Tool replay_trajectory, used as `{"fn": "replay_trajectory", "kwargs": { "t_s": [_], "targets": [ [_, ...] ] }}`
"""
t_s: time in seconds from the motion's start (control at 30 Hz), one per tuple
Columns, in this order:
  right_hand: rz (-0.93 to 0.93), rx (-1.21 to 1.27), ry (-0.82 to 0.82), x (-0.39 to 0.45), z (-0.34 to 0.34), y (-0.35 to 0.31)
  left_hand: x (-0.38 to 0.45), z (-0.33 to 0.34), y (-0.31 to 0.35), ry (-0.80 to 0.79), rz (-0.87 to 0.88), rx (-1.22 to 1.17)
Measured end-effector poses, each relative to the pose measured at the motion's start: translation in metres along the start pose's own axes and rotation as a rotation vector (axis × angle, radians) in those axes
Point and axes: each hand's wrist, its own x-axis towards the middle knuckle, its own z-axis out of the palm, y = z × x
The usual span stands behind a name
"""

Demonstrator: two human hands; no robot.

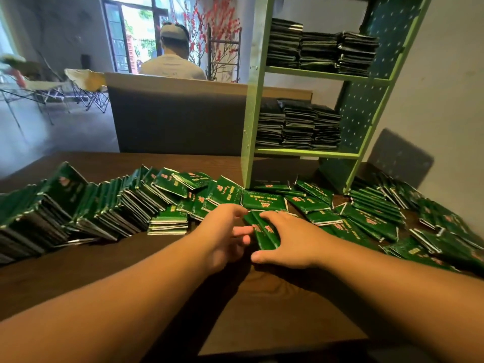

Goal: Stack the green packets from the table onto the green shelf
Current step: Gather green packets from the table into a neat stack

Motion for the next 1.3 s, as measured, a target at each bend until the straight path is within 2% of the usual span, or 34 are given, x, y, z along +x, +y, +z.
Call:
{"fn": "replay_trajectory", "kwargs": {
  "t_s": [0.1, 0.2, 0.27, 0.37, 0.43, 0.53, 0.63, 0.73, 0.9, 0.97, 1.07, 1.13, 1.3],
  "targets": [
    [-0.034, 0.029, 0.077, -0.001, 0.011, -0.018, -0.009, 0.005, 0.000, -0.056, 0.018, 0.050],
    [-0.020, 0.093, 0.174, -0.001, 0.003, -0.029, -0.017, 0.000, 0.007, -0.002, 0.111, 0.124],
    [0.015, 0.102, 0.221, -0.002, -0.007, -0.032, -0.018, -0.009, 0.014, 0.093, 0.283, 0.234],
    [0.027, 0.173, 0.267, 0.000, -0.024, -0.037, -0.017, -0.038, 0.028, 0.277, 0.626, 0.543],
    [-0.003, 0.210, 0.337, 0.007, -0.031, -0.043, -0.016, -0.061, 0.036, 0.366, 0.704, 0.660],
    [-0.068, 0.213, 0.423, 0.030, -0.030, -0.059, -0.010, -0.088, 0.037, 0.407, 0.612, 0.546],
    [-0.050, 0.143, 0.380, 0.062, -0.019, -0.076, -0.001, -0.096, 0.034, 0.399, 0.460, 0.301],
    [-0.064, 0.006, 0.366, 0.095, -0.011, -0.091, 0.007, -0.103, 0.035, 0.363, 0.401, 0.161],
    [-0.007, 0.001, 0.174, 0.117, -0.006, -0.099, 0.008, -0.106, 0.043, 0.275, 0.302, -0.099],
    [-0.036, 0.013, 0.110, 0.117, -0.006, -0.095, 0.007, -0.105, 0.047, 0.235, 0.275, -0.204],
    [-0.123, -0.108, 0.015, 0.115, -0.004, -0.088, 0.007, -0.102, 0.049, 0.196, 0.247, -0.318],
    [-0.154, -0.153, 0.036, 0.114, -0.002, -0.085, 0.008, -0.098, 0.049, 0.180, 0.234, -0.383],
    [-0.172, -0.082, 0.218, 0.103, 0.003, -0.083, 0.005, -0.085, 0.053, 0.097, 0.183, -0.437]
  ]
}}
